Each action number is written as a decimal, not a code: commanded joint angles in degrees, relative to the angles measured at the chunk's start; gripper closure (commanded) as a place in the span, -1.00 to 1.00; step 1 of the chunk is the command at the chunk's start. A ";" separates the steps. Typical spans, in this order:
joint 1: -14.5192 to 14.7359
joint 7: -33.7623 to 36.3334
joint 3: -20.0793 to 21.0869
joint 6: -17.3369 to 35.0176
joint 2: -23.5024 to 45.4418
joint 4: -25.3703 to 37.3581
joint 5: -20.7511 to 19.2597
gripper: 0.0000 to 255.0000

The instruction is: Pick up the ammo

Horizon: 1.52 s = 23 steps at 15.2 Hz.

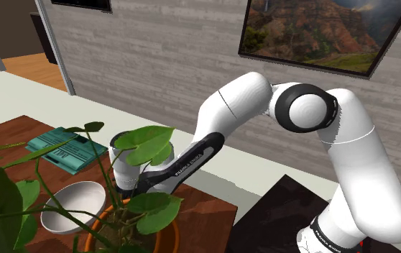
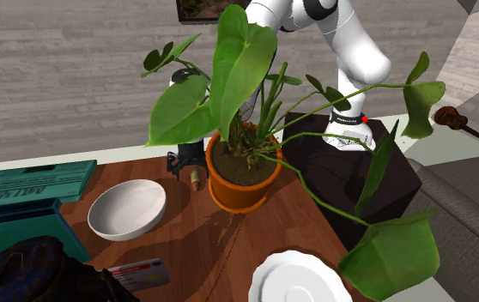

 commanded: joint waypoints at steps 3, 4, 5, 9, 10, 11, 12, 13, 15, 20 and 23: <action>0.70 0.30 -0.38 0.41 1.52 0.22 -0.44 1.00; 0.84 0.55 -0.39 0.54 1.49 0.04 -0.50 1.00; 1.09 0.71 -0.41 0.44 1.68 0.32 -0.54 1.00; 1.21 0.76 -0.41 0.33 1.77 0.50 -0.54 1.00; 1.18 0.69 -0.42 0.30 1.82 0.58 -0.53 1.00; 1.26 0.74 -0.43 0.29 1.88 0.65 -0.55 1.00; 0.70 0.44 -0.39 0.59 1.46 -0.04 -0.50 1.00; 0.52 0.27 -0.13 0.17 0.93 -0.15 -0.23 1.00; 0.17 -0.08 0.37 -0.70 -0.12 -0.30 0.31 1.00; -0.65 -0.99 1.60 -2.94 -2.63 -0.48 1.71 1.00; -1.11 -1.55 2.30 -4.35 -4.06 -0.43 2.56 1.00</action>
